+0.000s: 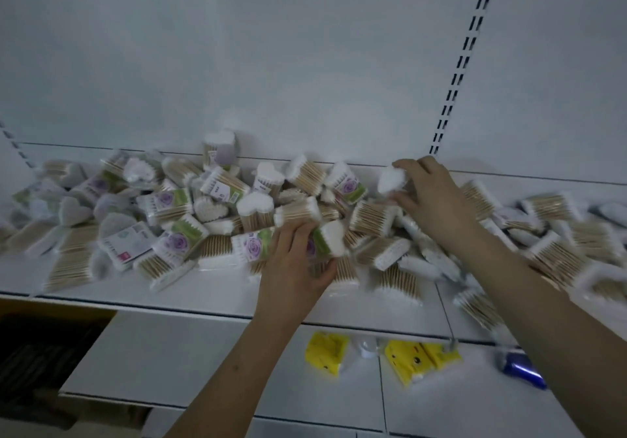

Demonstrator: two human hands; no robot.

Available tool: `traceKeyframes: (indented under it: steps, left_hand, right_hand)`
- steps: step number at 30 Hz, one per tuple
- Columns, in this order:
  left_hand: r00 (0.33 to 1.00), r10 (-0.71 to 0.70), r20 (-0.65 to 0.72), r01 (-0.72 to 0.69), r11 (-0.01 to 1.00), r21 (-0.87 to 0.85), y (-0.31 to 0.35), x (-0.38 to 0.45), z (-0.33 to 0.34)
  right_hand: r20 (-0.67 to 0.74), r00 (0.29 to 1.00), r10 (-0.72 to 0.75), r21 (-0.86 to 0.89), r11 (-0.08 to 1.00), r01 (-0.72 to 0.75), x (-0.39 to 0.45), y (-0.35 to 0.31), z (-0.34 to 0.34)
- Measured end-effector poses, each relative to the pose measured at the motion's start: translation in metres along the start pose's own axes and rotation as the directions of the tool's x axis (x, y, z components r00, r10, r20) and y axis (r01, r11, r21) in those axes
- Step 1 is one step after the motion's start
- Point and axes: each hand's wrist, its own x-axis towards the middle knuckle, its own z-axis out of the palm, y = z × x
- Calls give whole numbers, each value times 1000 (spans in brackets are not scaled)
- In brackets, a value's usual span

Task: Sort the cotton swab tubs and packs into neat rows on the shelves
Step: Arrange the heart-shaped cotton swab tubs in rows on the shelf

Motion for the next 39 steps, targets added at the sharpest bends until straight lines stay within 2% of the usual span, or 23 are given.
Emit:
traceKeyframes:
  steps: [9,15,20,27,35,39]
  left_hand:
    - [994,54,96,-25,961,-275,17,-16,1]
    - [986,107,128,-35,884,-467,72,-14,7]
    - [975,195,108,-98,811,-577,132,-15,27]
    - [926,347,147,-163,719,-676,258,-37,92]
    - [841,515,168,-238,630,-739,435,-73,207]
    - [823,534,196,-213,610,-763,506,-86,260]
  right_hand:
    - [-179,980,89,101,992,-71,-58,-26,-35]
    - [-268,947,177,129,981,-147,-106,-24,-80]
    - [-307,890,338,235,933,-273,-142,5,-129]
    - [-435,772,464,270,885,-380,-224,84,-209]
    - [-552,648,524,256,847,-466,-331,221,-317]
    - [-584,610,536,268,836,-479,-375,289,-351]
